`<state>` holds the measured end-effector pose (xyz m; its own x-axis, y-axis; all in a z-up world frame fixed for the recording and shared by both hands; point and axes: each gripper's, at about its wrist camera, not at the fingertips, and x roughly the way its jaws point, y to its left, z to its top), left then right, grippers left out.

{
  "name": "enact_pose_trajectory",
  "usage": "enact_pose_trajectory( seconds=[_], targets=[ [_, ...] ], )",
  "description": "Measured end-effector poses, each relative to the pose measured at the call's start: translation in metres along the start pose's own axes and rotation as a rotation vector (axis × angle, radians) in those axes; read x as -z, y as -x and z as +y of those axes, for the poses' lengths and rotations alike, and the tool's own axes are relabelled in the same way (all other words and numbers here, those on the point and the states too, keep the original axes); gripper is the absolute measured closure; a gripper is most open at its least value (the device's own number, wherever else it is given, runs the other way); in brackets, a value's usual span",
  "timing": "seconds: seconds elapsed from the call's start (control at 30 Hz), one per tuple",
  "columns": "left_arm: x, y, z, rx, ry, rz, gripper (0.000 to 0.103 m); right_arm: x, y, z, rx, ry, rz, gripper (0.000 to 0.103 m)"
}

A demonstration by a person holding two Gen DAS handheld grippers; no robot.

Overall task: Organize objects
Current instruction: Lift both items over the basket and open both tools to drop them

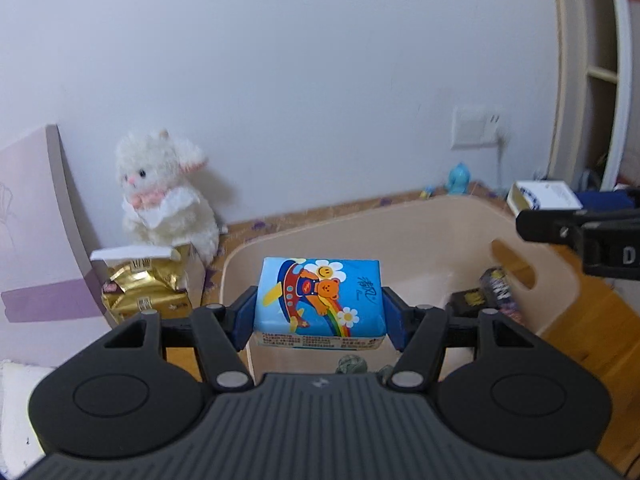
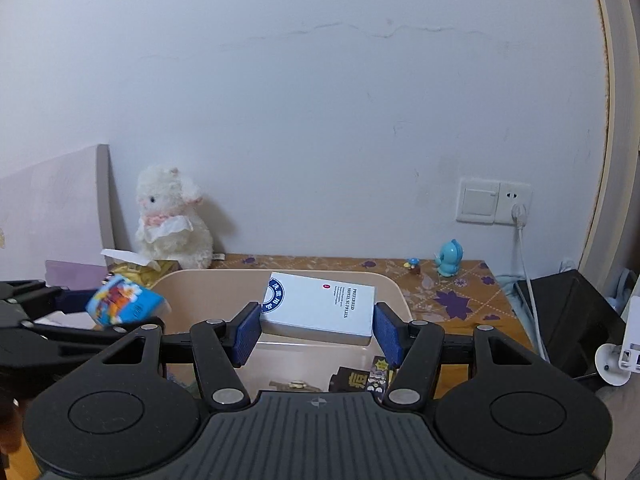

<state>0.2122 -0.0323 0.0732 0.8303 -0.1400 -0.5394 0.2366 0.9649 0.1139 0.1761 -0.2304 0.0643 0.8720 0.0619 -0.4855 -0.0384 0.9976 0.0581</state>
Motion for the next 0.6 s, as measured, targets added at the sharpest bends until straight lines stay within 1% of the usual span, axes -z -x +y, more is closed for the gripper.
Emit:
enact_pose_trajectory(
  seconds=[0.1, 0.13, 0.23, 0.33, 0.47, 0.53, 0.6],
  targets=[
    [0.001, -0.026, -0.003, -0.012, -0.028, 0.082, 0.038, 0.002, -0.022, 0.004, 0.031, 0.016, 0.06, 0.046],
    [0.001, -0.033, -0.003, -0.01, -0.032, 0.115, 0.038, 0.004, -0.031, 0.006, 0.039, 0.034, 0.092, 0.046],
    [0.001, -0.047, -0.005, 0.011, -0.015, 0.198, 0.038, 0.014, -0.051, 0.011, 0.06, 0.069, 0.163, 0.046],
    [0.004, -0.056, -0.009, 0.011, -0.012, 0.267, 0.038, 0.021, -0.066, 0.006, 0.058, 0.052, 0.227, 0.046],
    [0.009, -0.064, -0.011, 0.012, -0.004, 0.328, 0.038, 0.026, -0.079, -0.004, 0.054, 0.017, 0.282, 0.046],
    [0.01, -0.065, -0.011, 0.006, 0.006, 0.345, 0.037, 0.028, -0.083, -0.006, 0.06, 0.017, 0.301, 0.045],
    [0.01, -0.062, -0.011, 0.002, 0.005, 0.341, 0.036, 0.03, -0.085, -0.009, 0.07, 0.017, 0.312, 0.044]
  ],
)
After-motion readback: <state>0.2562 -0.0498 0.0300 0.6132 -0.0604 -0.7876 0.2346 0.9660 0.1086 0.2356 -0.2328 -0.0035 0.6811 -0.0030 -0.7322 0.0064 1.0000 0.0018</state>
